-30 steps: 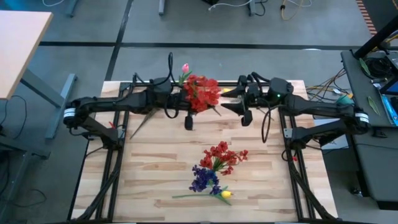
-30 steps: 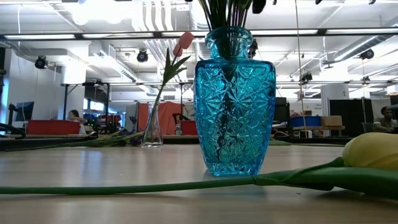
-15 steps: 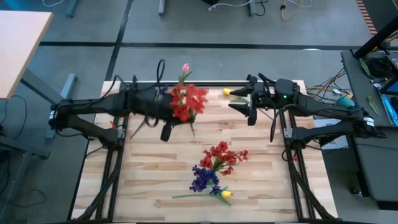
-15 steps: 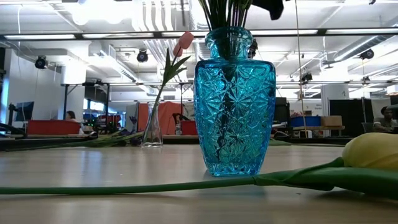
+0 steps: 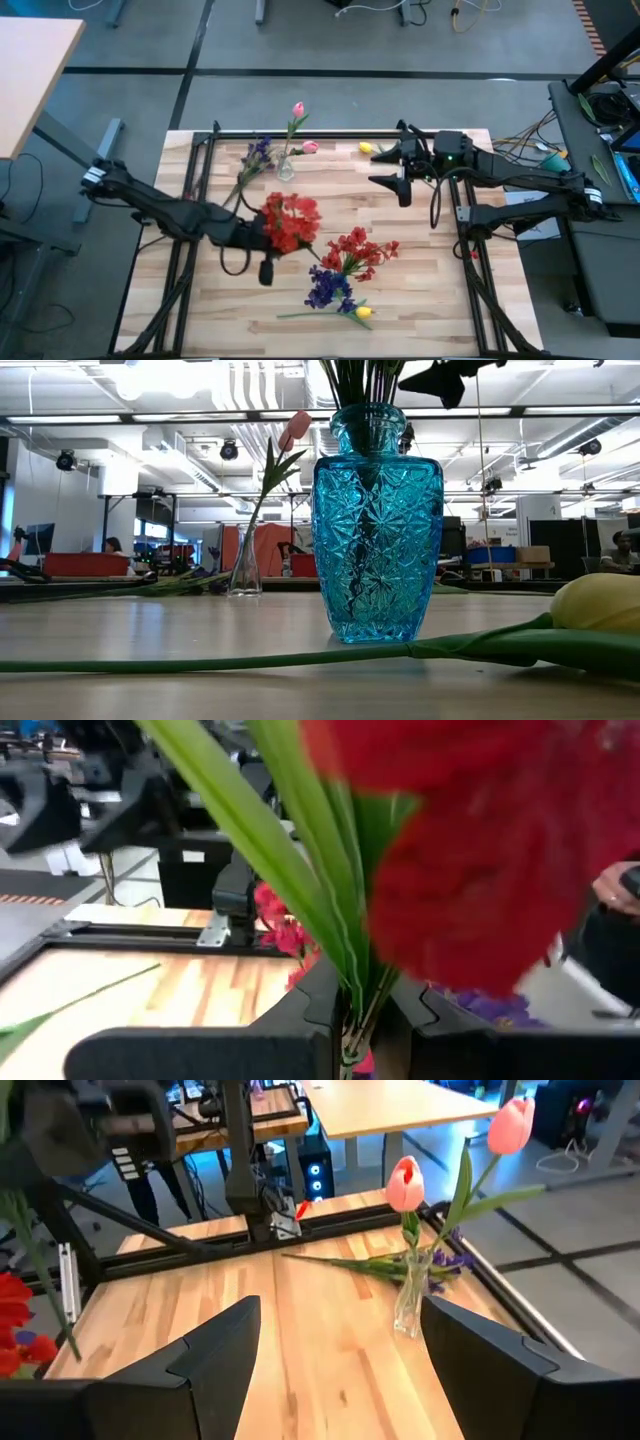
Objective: Sort flowers into vase by color
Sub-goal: Put the red flowers into the blue vase
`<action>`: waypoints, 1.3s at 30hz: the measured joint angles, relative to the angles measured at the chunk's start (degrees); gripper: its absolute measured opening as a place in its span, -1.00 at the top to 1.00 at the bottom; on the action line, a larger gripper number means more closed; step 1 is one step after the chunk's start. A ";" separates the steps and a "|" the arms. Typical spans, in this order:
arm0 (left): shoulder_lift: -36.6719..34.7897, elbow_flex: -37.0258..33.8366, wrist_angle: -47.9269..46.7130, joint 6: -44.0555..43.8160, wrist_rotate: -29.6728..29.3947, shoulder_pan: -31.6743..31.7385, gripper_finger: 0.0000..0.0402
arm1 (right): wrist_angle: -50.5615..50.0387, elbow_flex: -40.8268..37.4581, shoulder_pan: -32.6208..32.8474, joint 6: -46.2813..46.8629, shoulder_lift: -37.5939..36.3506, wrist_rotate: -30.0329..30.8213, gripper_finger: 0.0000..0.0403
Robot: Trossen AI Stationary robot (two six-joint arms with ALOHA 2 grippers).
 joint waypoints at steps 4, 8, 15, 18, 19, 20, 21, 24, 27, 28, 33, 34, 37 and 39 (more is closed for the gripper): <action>3.28 -5.09 10.33 -1.87 0.01 0.00 0.93 | -0.28 0.00 0.00 1.43 -0.04 -0.45 -0.34; 5.05 -5.83 12.03 -4.45 0.01 -0.24 0.93 | -1.36 0.00 0.00 2.65 -0.02 -0.47 -0.33; 9.43 -5.84 14.08 -7.23 0.47 -0.92 0.93 | -1.54 0.00 0.00 3.94 -0.02 -0.47 -0.33; 10.87 -5.84 16.19 -7.53 0.46 -0.87 0.93 | -1.54 0.00 0.00 4.37 -0.02 -0.47 -0.33; 11.10 -5.84 16.97 -7.49 0.47 -0.88 0.93 | -1.54 0.00 0.00 4.44 0.00 -0.47 -0.32; 11.26 -5.79 17.17 -7.44 0.56 -0.90 0.93 | -1.54 0.00 0.00 4.66 0.00 -0.48 -0.32; 11.42 -5.65 17.12 -7.39 0.80 -0.90 0.93 | -1.54 0.00 0.00 4.74 0.00 -0.47 -0.31; 11.55 -4.92 16.98 -7.36 1.79 -0.90 0.93 | -1.55 0.00 0.00 4.81 0.02 -0.47 -0.31; 11.51 -4.55 17.05 -7.36 1.99 -0.90 0.93 | -1.57 0.00 0.00 4.79 0.02 -0.47 -0.32; 11.66 -4.55 17.00 -7.36 1.99 -0.90 0.93 | -1.57 0.00 0.00 4.79 0.02 -0.46 -0.32; 13.27 -4.55 17.01 -7.14 1.98 -0.87 0.93 | -1.57 -0.02 0.00 4.76 0.02 -0.45 -0.30; 13.46 -4.55 16.83 -7.01 1.99 -0.85 0.93 | -1.57 -0.02 0.00 4.76 0.02 -0.45 -0.29; 14.24 -4.60 16.48 -5.82 2.01 -0.83 0.93 | -1.57 -0.02 0.00 4.76 0.02 -0.45 -0.30; 14.30 -4.62 16.31 -4.98 2.04 -0.83 0.93 | -1.57 -0.02 0.00 4.76 0.02 -0.45 -0.30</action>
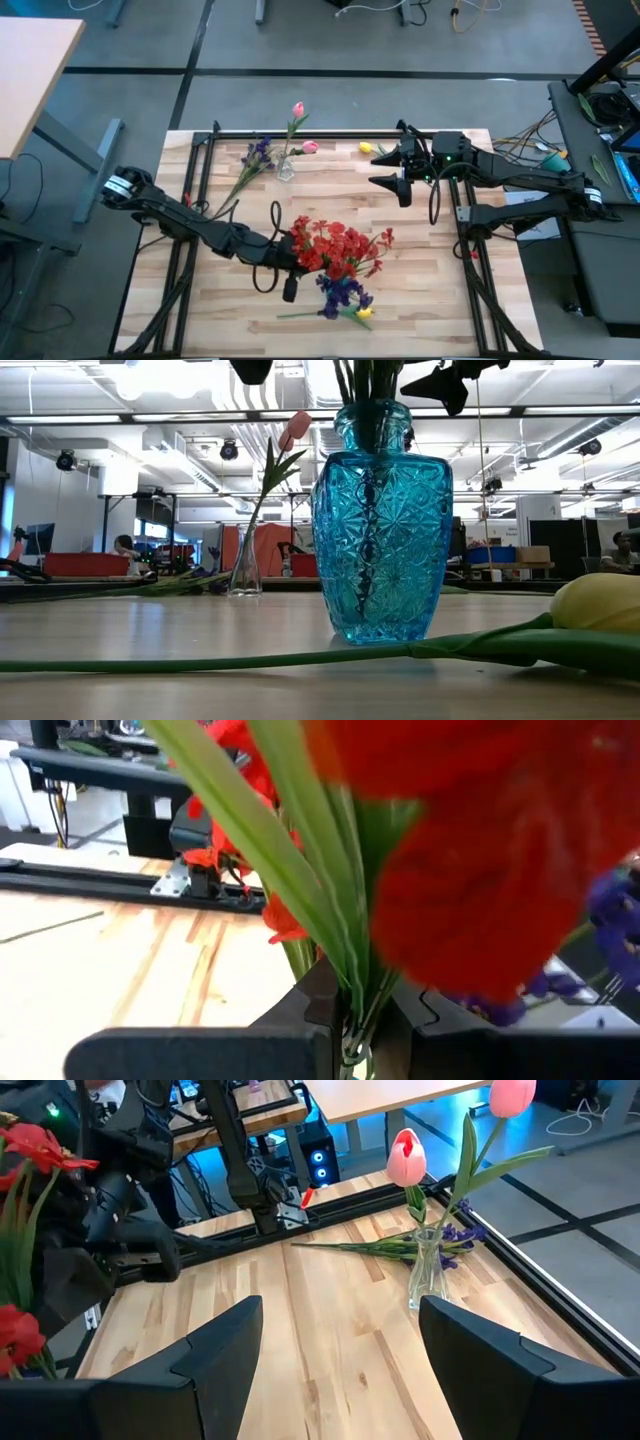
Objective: Sort flowers into vase by color
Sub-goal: Put the red flowers into the blue vase
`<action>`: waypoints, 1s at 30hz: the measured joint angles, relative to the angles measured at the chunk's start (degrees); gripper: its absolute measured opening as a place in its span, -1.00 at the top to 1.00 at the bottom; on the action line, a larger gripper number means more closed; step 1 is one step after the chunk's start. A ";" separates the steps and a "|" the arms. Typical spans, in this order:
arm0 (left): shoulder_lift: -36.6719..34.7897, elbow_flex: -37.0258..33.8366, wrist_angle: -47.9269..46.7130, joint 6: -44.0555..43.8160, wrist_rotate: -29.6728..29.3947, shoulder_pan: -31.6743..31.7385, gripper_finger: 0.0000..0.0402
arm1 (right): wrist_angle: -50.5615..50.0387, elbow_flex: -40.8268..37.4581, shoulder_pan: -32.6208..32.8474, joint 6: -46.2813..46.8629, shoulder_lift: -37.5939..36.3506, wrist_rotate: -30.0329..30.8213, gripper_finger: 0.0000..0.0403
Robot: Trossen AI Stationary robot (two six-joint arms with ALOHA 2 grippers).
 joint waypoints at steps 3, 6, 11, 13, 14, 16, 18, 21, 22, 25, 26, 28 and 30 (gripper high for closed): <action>0.07 0.00 -0.03 0.85 -0.02 0.00 0.93 | 0.00 0.00 0.00 0.00 0.00 0.00 -0.30; 0.09 0.02 -1.41 1.77 -0.02 0.00 0.93 | 0.02 0.00 0.00 -0.01 0.08 0.02 -0.29; 0.09 0.00 -2.22 2.42 -0.02 0.00 0.93 | 0.03 -0.04 0.02 -0.12 0.11 0.02 -0.28; 0.10 0.00 -2.37 3.09 -0.02 0.00 0.93 | -1.09 -0.02 0.16 -0.05 -0.01 0.02 -0.28; 0.09 0.00 -2.43 3.31 -0.01 0.00 0.93 | -2.79 -0.04 0.39 -0.08 -0.27 0.02 -0.27; 0.09 0.00 -3.12 3.48 -0.02 0.00 0.93 | -8.36 -0.02 1.11 -0.40 -0.81 0.04 -0.26; 0.09 0.00 -3.85 3.53 -0.02 -0.02 0.93 | -13.59 -0.87 2.59 -1.34 -1.20 0.07 -0.25; 0.09 0.00 -4.38 3.70 -0.04 0.00 0.93 | -12.88 -5.52 6.74 -2.04 -1.24 0.26 -0.24; 0.09 0.00 -4.60 3.70 -0.04 0.00 0.93 | -10.78 -7.85 8.37 -2.12 -1.30 0.53 -0.23; 0.09 -0.04 -4.78 3.70 -0.04 0.00 0.93 | 0.84 -16.68 13.92 -3.33 -1.51 1.72 -0.22; 0.09 -0.04 -4.79 3.68 -0.04 0.00 0.93 | 5.77 -20.05 16.10 -3.43 -1.51 3.02 -0.22; 0.10 -0.04 -5.01 3.66 -0.04 -0.01 0.93 | 16.70 -26.64 20.12 -3.63 -0.71 5.80 -0.21; 0.50 -0.04 -5.15 3.52 -0.04 0.00 0.93 | 26.47 -31.81 23.51 -3.61 0.39 10.12 -0.19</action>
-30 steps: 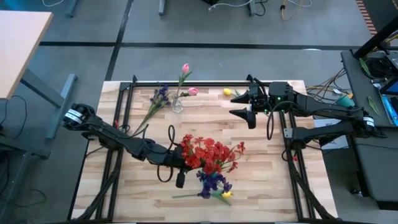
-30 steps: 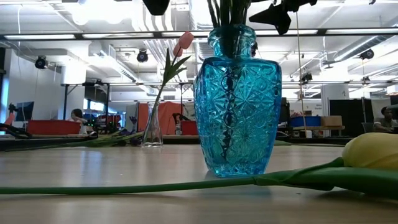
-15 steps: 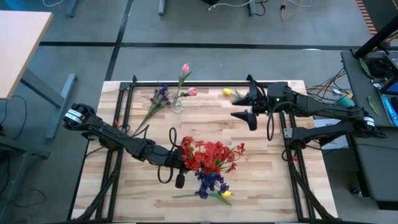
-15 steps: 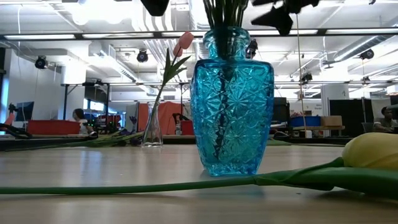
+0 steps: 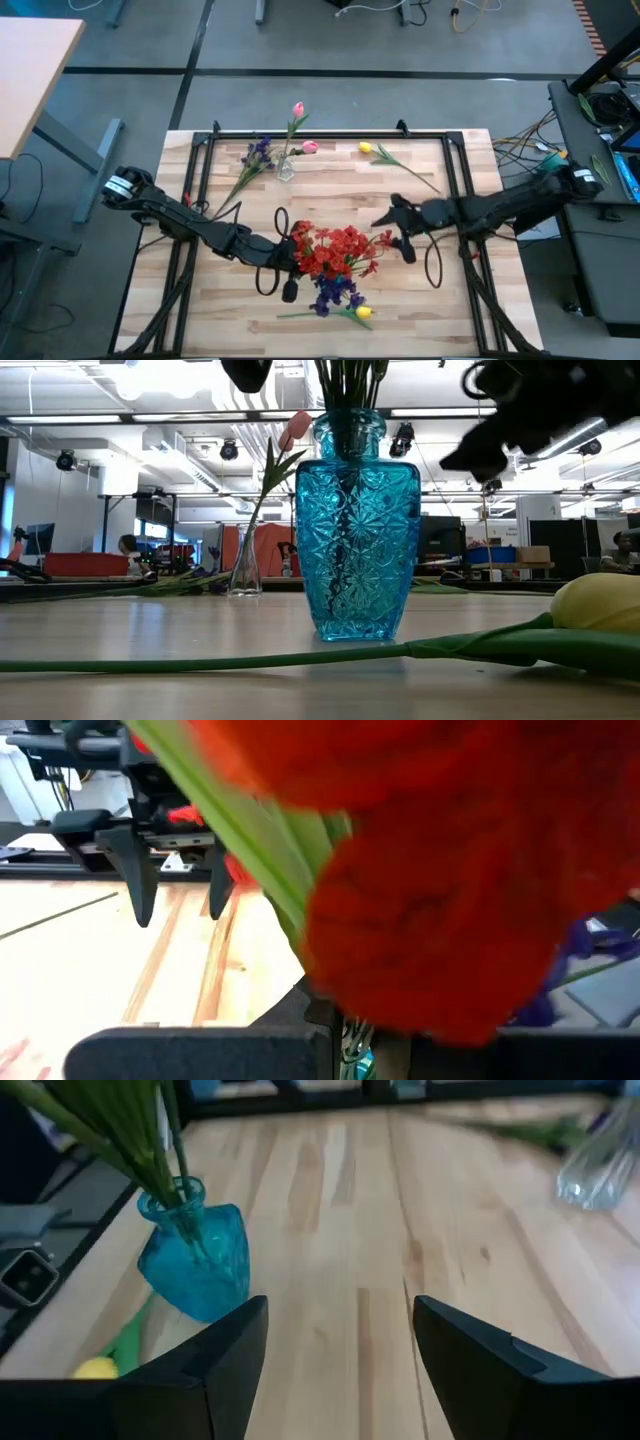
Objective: Sort flowers into vase by color
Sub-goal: Put the red flowers into the blue vase
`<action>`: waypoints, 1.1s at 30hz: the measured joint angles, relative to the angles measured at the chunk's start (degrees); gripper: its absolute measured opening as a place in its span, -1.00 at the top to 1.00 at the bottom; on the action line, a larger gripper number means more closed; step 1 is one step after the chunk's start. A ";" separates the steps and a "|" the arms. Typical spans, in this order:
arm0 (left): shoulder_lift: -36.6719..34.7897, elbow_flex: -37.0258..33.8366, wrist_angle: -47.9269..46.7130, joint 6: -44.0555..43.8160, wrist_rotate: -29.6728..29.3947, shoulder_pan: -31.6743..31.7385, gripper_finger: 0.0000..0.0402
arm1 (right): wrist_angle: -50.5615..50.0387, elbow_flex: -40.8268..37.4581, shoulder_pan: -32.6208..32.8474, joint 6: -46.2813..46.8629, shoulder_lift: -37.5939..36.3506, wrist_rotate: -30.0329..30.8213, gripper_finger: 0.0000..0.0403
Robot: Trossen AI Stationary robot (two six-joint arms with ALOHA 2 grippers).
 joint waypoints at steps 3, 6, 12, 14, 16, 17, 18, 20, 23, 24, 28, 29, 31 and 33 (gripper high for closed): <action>1.30 0.00 -0.01 -0.17 -0.02 0.00 0.93 | 11.73 -4.93 3.39 -0.10 2.48 4.50 -0.18; 2.78 0.47 -0.04 -0.31 -0.45 0.07 0.93 | 20.89 -6.86 5.51 -0.54 5.30 4.35 -0.19; 5.24 1.46 2.21 0.17 -0.59 0.11 0.93 | 23.82 -4.35 7.72 1.29 11.66 3.81 -0.27; 6.07 1.46 2.94 0.36 -0.61 0.11 0.93 | 24.12 -2.59 8.17 1.45 14.64 3.81 -0.30; 6.79 1.46 3.24 0.39 -0.63 0.17 0.93 | 23.51 -1.37 8.37 1.17 17.36 3.80 -0.31; 6.98 1.46 3.33 0.39 -0.61 0.17 0.93 | 23.60 -0.50 8.37 0.98 18.76 3.80 -0.32; 7.18 1.46 3.22 0.39 -0.61 0.17 0.93 | 23.89 0.26 8.37 0.97 20.00 3.76 -0.32; 7.52 1.46 3.35 0.31 -0.61 0.17 0.93 | 23.86 1.27 8.37 0.88 22.20 3.78 -0.31; 7.59 1.44 3.09 0.56 -0.59 0.17 0.93 | 23.56 2.36 8.37 0.54 24.94 3.78 -0.29; 7.59 1.44 3.08 0.58 -0.59 0.15 0.93 | 23.61 2.69 8.37 0.53 25.55 3.78 -0.28; 7.59 1.42 3.06 0.54 -0.59 0.15 0.93 | 23.74 3.43 8.37 0.73 26.89 3.76 -0.27; 7.64 1.42 3.09 0.33 -0.59 0.15 0.92 | 23.77 3.56 8.37 1.01 26.98 3.76 -0.27; 7.84 1.42 3.25 0.16 -0.59 0.15 0.89 | 23.67 3.57 8.35 1.08 26.77 3.76 -0.28; 7.95 1.36 3.24 -0.31 -0.60 0.15 0.84 | 23.66 3.59 8.35 1.28 26.48 3.76 -0.28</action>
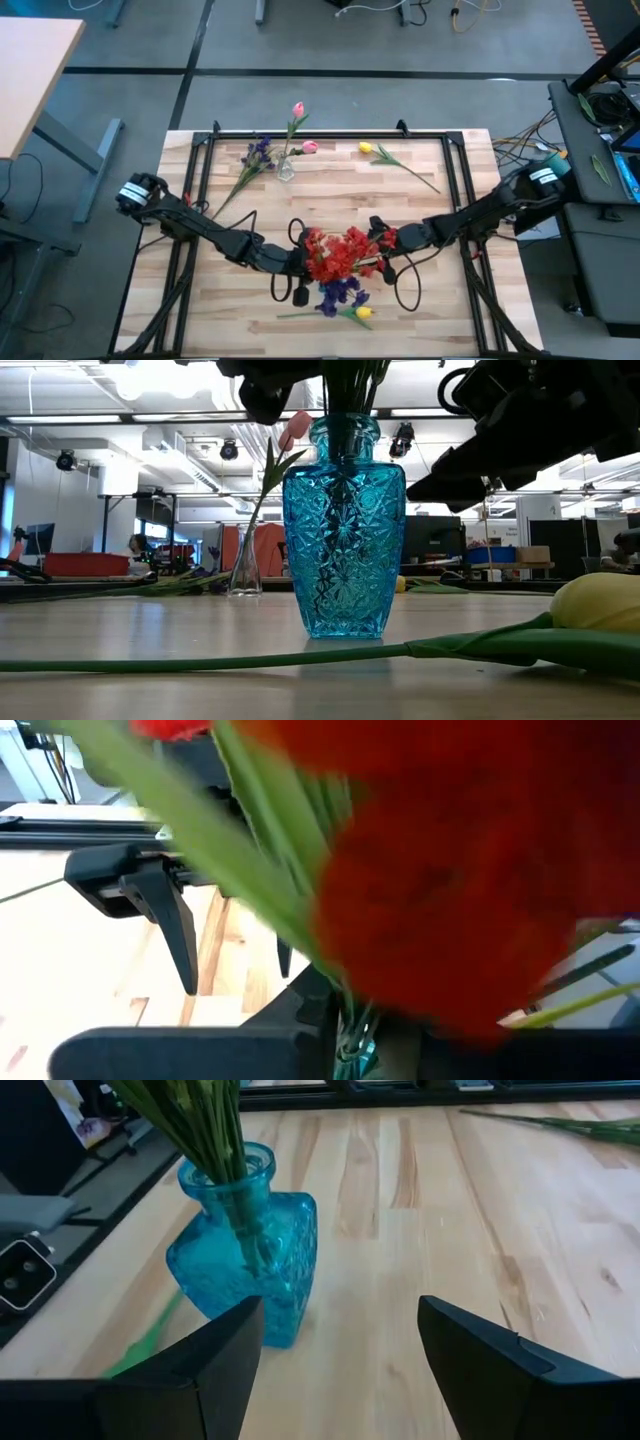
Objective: Sort flowers into vase by color
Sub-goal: Put the red flowers into the blue vase
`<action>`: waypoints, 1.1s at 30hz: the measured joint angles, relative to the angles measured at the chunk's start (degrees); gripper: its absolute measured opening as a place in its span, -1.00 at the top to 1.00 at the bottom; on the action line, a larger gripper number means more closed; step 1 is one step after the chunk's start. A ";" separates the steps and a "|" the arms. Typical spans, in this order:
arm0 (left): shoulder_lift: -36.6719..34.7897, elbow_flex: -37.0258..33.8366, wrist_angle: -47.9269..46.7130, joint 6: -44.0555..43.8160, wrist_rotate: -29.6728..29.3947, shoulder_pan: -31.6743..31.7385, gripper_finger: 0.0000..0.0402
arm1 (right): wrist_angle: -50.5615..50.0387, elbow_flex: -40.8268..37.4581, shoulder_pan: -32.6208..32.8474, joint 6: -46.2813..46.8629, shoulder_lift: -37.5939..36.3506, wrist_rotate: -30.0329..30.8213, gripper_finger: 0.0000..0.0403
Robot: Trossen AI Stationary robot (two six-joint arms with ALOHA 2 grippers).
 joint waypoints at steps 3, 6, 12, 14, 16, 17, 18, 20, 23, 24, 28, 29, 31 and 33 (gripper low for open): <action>0.01 0.00 0.01 -0.39 0.06 -0.09 0.72 | -0.28 -0.02 0.00 0.46 -0.70 0.00 -0.27; 0.01 0.00 -0.01 -0.92 0.10 -0.09 0.56 | -2.72 -0.04 0.00 1.04 -1.68 0.04 -0.27; 0.01 0.00 -1.16 -1.75 0.11 -0.20 0.21 | -6.70 0.24 0.00 2.91 -3.90 0.09 -0.28; -0.07 0.00 -1.71 -2.39 0.12 -0.20 0.11 | -8.22 0.24 0.00 3.39 -4.93 0.25 -0.28; -0.31 0.00 -2.97 -2.87 0.11 -0.20 0.02 | -10.43 0.24 0.00 4.26 -6.33 1.52 -0.28; -0.50 0.02 -3.52 -3.03 0.14 -0.22 -0.03 | -11.78 0.30 0.00 4.59 -7.13 2.29 -0.28; -0.66 0.02 -3.96 -3.11 0.12 -0.23 -0.07 | -13.53 0.33 -0.02 5.01 -8.02 3.19 -0.28; -1.46 0.02 -5.39 -3.51 0.17 -0.36 -0.13 | -17.11 0.54 -0.03 6.21 -9.78 5.36 -0.28; -3.26 0.02 -8.77 -4.44 0.21 -0.44 -0.21 | -24.41 1.72 -0.14 8.87 -12.78 9.04 -0.28; -3.96 0.02 -10.23 -4.91 0.27 -0.44 -0.23 | -27.02 2.25 -0.15 9.62 -13.70 10.12 -0.28; -6.04 0.04 -13.85 -5.81 0.30 -0.44 -0.27 | -37.89 5.26 -0.16 13.00 -17.20 14.06 -0.28; -6.54 0.04 -14.80 -5.82 0.33 -0.44 -0.27 | -40.57 6.27 -0.24 14.14 -18.00 15.12 -0.28; -7.70 0.04 -17.41 -5.77 0.30 -0.44 -0.27 | -46.49 8.40 -0.73 16.26 -19.34 16.97 -0.28; -8.90 0.04 -20.35 -5.74 0.30 -0.44 -0.28 | -52.48 10.67 -1.73 18.97 -20.45 18.75 -0.28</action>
